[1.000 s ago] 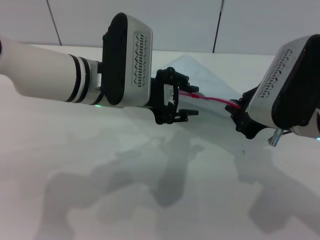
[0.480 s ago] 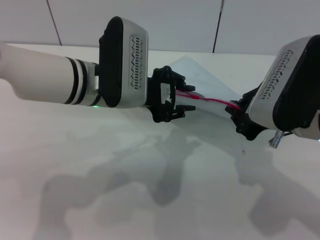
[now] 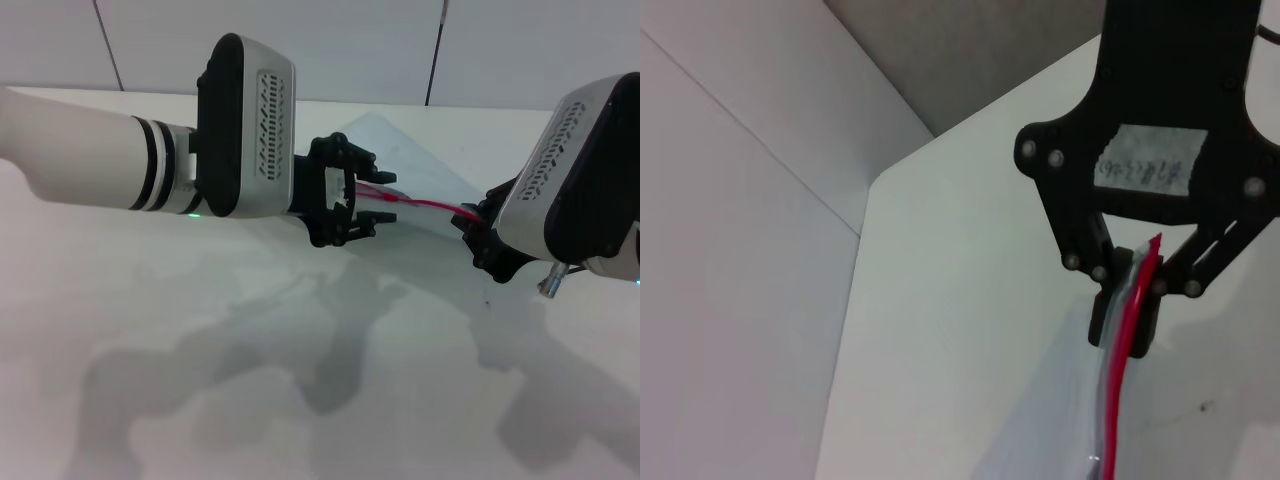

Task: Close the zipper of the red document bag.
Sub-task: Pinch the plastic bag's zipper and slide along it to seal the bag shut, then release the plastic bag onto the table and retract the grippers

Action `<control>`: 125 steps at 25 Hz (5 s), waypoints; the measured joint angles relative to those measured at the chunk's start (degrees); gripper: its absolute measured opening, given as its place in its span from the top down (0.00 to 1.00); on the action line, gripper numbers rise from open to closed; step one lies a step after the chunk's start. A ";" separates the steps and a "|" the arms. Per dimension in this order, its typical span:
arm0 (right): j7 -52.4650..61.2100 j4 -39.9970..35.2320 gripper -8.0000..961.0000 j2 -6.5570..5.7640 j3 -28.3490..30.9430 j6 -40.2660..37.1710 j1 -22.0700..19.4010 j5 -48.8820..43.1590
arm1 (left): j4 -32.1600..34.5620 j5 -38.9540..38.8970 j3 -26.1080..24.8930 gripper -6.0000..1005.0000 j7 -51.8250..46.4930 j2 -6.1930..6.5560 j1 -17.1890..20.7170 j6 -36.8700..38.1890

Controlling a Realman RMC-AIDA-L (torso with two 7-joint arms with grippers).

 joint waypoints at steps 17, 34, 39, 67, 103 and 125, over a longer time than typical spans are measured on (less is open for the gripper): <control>0.01 0.71 0.94 0.00 -0.35 0.00 0.51 0.01 | -1.37 -1.64 0.26 0.66 1.20 0.00 -0.60 0.63; 0.54 1.51 0.94 -0.09 -0.30 0.00 1.15 0.00 | -1.29 -2.15 0.80 0.73 2.48 0.00 -0.54 0.87; 0.54 1.42 0.94 -0.09 -0.29 0.00 1.16 0.00 | -1.51 -2.19 0.80 0.81 3.30 0.00 -0.26 0.92; 0.63 0.87 0.94 -0.09 -0.05 0.01 0.73 -0.09 | -3.38 -1.82 0.79 0.91 3.39 0.00 0.10 4.08; 0.79 0.02 0.93 0.09 8.32 1.41 -2.84 -2.46 | -6.41 -2.82 -7.47 0.91 3.85 0.02 8.28 12.29; 10.49 2.43 0.70 0.17 10.69 4.30 -2.70 -13.48 | -5.99 -17.69 -13.84 0.86 3.48 0.10 9.88 11.80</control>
